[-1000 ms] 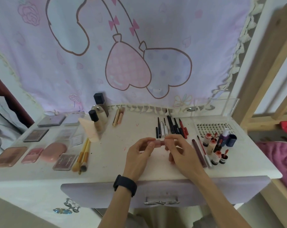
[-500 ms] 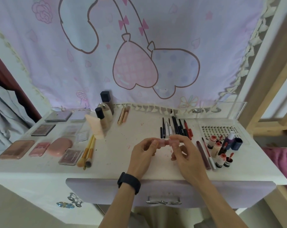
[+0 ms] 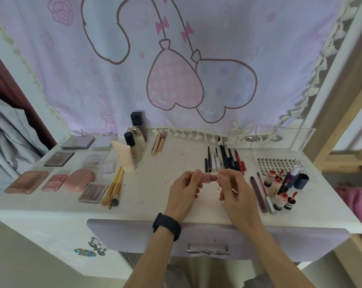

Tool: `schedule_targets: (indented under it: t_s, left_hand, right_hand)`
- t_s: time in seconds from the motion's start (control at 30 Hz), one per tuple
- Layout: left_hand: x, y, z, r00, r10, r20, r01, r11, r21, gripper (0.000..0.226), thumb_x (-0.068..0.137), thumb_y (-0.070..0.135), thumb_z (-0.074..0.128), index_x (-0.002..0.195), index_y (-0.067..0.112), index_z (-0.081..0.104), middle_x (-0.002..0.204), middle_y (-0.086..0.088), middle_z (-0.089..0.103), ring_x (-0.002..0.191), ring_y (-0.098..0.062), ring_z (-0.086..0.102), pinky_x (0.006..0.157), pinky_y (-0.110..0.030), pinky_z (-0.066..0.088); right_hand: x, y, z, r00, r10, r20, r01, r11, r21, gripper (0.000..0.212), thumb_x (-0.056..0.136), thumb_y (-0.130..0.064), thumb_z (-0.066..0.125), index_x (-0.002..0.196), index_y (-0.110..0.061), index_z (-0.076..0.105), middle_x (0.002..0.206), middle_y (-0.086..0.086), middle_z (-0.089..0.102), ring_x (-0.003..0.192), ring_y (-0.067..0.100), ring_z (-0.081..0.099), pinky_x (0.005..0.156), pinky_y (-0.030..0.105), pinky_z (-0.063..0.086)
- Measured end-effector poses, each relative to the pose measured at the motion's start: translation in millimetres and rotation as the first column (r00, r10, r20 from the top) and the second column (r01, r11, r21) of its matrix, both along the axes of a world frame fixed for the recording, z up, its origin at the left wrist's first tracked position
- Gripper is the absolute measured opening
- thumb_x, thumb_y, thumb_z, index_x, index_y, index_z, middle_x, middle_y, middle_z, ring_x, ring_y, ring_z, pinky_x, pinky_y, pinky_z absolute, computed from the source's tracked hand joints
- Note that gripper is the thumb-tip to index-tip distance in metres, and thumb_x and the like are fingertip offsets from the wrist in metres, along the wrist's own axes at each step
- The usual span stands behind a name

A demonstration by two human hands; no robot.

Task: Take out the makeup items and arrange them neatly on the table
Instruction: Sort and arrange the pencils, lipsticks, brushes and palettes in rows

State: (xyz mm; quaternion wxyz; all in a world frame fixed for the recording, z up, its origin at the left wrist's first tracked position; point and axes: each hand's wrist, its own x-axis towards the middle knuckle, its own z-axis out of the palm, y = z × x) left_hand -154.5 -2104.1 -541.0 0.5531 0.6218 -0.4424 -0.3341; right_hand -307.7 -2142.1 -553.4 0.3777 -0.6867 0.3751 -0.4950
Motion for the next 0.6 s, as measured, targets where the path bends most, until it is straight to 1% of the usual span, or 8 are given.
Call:
schedule_targets:
  t_s: [0.07, 0.1, 0.2, 0.27, 0.33, 0.5, 0.6]
  left_hand:
    - [0.7, 0.7, 0.8, 1.0, -0.014, -0.012, 0.013, 1.0, -0.021, 0.05, 0.092, 0.056, 0.047, 0.102, 0.014, 0.071, 0.093, -0.003, 0.074, 0.068, -0.004, 0.058, 0.065, -0.021, 0.052]
    - [0.5, 1.0, 1.3, 1.0, -0.021, -0.019, 0.02, 0.999, -0.026, 0.049, 0.093, 0.055, 0.047, 0.102, 0.014, 0.072, 0.093, -0.001, 0.075, 0.068, -0.004, 0.058, 0.064, -0.021, 0.052]
    - [1.4, 0.9, 2.1, 0.999, -0.009, -0.044, 0.007, 0.999, -0.037, 0.042, 0.102, 0.045, 0.043, 0.101, 0.016, 0.073, 0.096, 0.009, 0.077, 0.067, -0.003, 0.056, 0.064, -0.022, 0.053]
    - [5.7, 0.5, 1.6, 0.998, -0.002, -0.065, 0.0, 1.0, -0.027, 0.041, 0.103, 0.043, 0.043, 0.102, 0.014, 0.072, 0.098, 0.008, 0.077, 0.069, -0.006, 0.057, 0.066, -0.025, 0.056]
    - [9.3, 0.9, 1.2, 0.997, -0.016, -0.077, 0.015, 1.0, -0.019, 0.039, 0.103, 0.041, 0.045, 0.103, 0.012, 0.072, 0.099, 0.006, 0.077, 0.07, -0.009, 0.06, 0.067, -0.026, 0.058]
    - [7.5, 1.9, 2.3, 0.996, -0.027, -0.081, 0.025, 0.999, -0.024, 0.042, 0.102, 0.043, 0.044, 0.103, 0.012, 0.072, 0.097, 0.008, 0.077, 0.068, -0.004, 0.061, 0.065, -0.021, 0.056]
    - [8.7, 2.2, 1.9, 0.994, -0.045, -0.1, 0.044, 0.999, -0.019, 0.043, 0.102, 0.043, 0.043, 0.101, 0.013, 0.074, 0.097, 0.005, 0.077, 0.07, -0.007, 0.062, 0.066, -0.023, 0.056]
  right_hand:
    - [-0.6, 0.0, 1.0, 1.0, 0.002, 0.001, -0.002, 1.0, 0.008, 0.012, 0.101, -0.041, 0.048, 0.11, -0.042, 0.055, 0.085, -0.01, 0.066, 0.061, 0.014, 0.061, 0.056, 0.029, 0.055]
    - [-0.8, 0.3, 1.0, 1.0, 0.0, 0.0, 0.0, 1.0, 0.002, 0.013, 0.101, -0.042, 0.047, 0.11, -0.042, 0.055, 0.084, -0.01, 0.065, 0.061, 0.014, 0.061, 0.056, 0.029, 0.054]
    - [-1.5, -0.1, -0.2, 1.0, -0.014, 0.012, 0.014, 1.0, -0.02, 0.014, 0.102, -0.041, 0.045, 0.111, -0.042, 0.055, 0.092, -0.016, 0.063, 0.07, 0.013, 0.062, 0.064, 0.026, 0.054]
    - [-2.1, -0.8, -0.7, 1.0, -0.013, 0.008, 0.013, 1.0, -0.018, 0.014, 0.103, -0.037, 0.046, 0.112, -0.044, 0.055, 0.097, -0.021, 0.063, 0.076, 0.012, 0.064, 0.069, 0.024, 0.055]
    - [-2.6, -0.9, -0.5, 1.0, -0.005, -0.005, 0.005, 1.0, -0.012, 0.015, 0.104, -0.036, 0.048, 0.111, -0.046, 0.055, 0.098, -0.023, 0.063, 0.079, 0.01, 0.065, 0.07, 0.024, 0.056]
    - [-2.9, -1.4, -1.3, 1.0, 0.006, -0.029, -0.006, 1.0, -0.009, 0.015, 0.1, -0.038, 0.049, 0.112, -0.043, 0.057, 0.101, -0.023, 0.067, 0.089, 0.009, 0.066, 0.073, 0.031, 0.059]
    - [-3.4, -1.6, -3.1, 0.999, 0.025, -0.047, -0.025, 1.0, -0.009, 0.015, 0.1, -0.038, 0.05, 0.113, -0.042, 0.058, 0.099, -0.024, 0.068, 0.092, 0.007, 0.067, 0.074, 0.032, 0.059]
